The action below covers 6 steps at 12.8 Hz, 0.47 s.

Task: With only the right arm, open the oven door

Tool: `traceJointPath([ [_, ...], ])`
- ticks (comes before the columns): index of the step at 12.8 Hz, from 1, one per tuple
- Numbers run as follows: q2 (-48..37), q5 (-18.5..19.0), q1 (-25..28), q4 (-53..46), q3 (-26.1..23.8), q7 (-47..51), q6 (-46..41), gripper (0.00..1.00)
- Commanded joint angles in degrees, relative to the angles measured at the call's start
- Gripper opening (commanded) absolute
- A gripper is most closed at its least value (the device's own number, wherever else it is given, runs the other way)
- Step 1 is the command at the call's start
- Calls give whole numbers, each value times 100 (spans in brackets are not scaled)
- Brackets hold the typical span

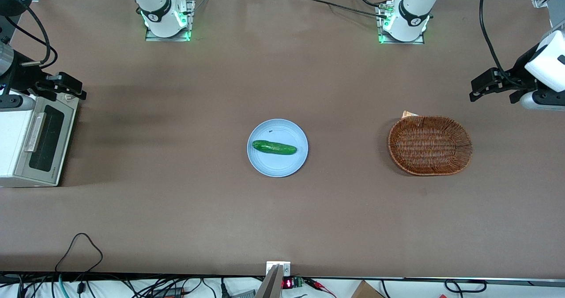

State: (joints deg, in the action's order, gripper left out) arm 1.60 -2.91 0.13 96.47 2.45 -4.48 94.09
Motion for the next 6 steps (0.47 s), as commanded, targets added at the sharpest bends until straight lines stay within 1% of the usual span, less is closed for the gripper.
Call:
traceJointPath([
  [1, 25, 1, -31, -102, -34, -36, -275, 17],
  [4, 51, 10, -31, -129, -34, -27, -286, 6],
  [6, 51, 19, -31, -129, -34, -35, -286, 4],
])
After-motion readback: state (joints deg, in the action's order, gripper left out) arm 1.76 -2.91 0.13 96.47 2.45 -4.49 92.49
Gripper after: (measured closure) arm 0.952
